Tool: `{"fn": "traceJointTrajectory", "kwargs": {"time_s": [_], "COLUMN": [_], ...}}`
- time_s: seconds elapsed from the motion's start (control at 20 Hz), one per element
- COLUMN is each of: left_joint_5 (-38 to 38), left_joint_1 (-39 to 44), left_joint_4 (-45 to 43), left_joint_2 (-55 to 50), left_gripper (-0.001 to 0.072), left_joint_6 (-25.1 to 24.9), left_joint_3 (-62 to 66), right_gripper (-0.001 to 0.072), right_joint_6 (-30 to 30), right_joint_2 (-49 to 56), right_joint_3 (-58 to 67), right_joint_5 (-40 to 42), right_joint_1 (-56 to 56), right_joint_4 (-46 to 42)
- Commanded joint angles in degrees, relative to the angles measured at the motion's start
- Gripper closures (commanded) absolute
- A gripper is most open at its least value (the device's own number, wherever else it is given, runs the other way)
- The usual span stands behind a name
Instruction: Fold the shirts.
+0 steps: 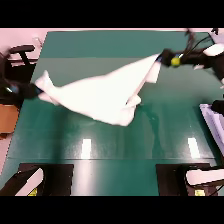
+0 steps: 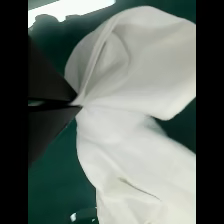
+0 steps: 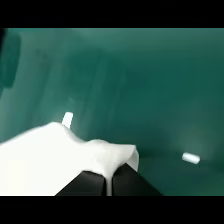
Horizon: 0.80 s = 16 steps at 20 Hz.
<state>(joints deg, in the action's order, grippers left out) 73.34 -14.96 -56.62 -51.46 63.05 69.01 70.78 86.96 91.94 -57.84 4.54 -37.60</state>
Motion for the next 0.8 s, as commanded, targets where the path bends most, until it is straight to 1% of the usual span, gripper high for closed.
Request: {"fn": "traceJointTrajectory", "kwargs": {"time_s": [0.0, 0.15, 0.25, 0.4, 0.5, 0.55, 0.65, 0.75], "left_joint_5": [0.6, 0.8, 0.9, 1.3, 5.2, 6.8, 7.3, 7.3], "left_joint_1": [0.0, 0.0, 0.0, 0.0, 0.0, 0.0, 0.1, 3.6], "left_joint_4": [-1.4, -1.4, -1.4, 1.5, 4.5, 5.3, 6.4, 6.2], "left_joint_2": [0.0, 0.0, 0.0, 0.0, -0.7, -1.4, -2.7, -4.7], "left_gripper": [0.0680, 0.0680, 0.0680, 0.0680, 0.0680, 0.0680, 0.0680, 0.0680], "left_joint_6": [0.0, -0.1, -0.2, -1.6, -3.4, -3.5, -3.5, -4.7], "left_joint_3": [19.2, 34.3, 41.3, 45.2, 45.0, 44.3, 40.2, 32.5], "right_gripper": [0.0692, 0.0691, 0.0691, 0.0691, 0.0691, 0.0692, 0.0692, 0.0692], "right_joint_6": [-2.6, -4.4, -6.7, -7.6, -7.7, -7.6, -6.8, -6.8], "right_joint_2": [-9.0, -15.1, -18.7, -24.3, -28.3, -30.3, -34.3, -37.9], "right_joint_3": [10.2, 16.4, 18.6, 17.0, 11.7, 8.1, -2.4, -14.9], "right_joint_5": [-0.8, -3.0, -4.9, -5.3, -5.5, -5.6, -5.6, -4.2], "right_joint_1": [4.4, 7.5, 8.6, 8.8, 8.1, 7.5, 5.7, 4.3], "right_joint_4": [0.0, 0.0, 0.0, -1.6, -5.4, -9.2, -15.6, -16.6]}}
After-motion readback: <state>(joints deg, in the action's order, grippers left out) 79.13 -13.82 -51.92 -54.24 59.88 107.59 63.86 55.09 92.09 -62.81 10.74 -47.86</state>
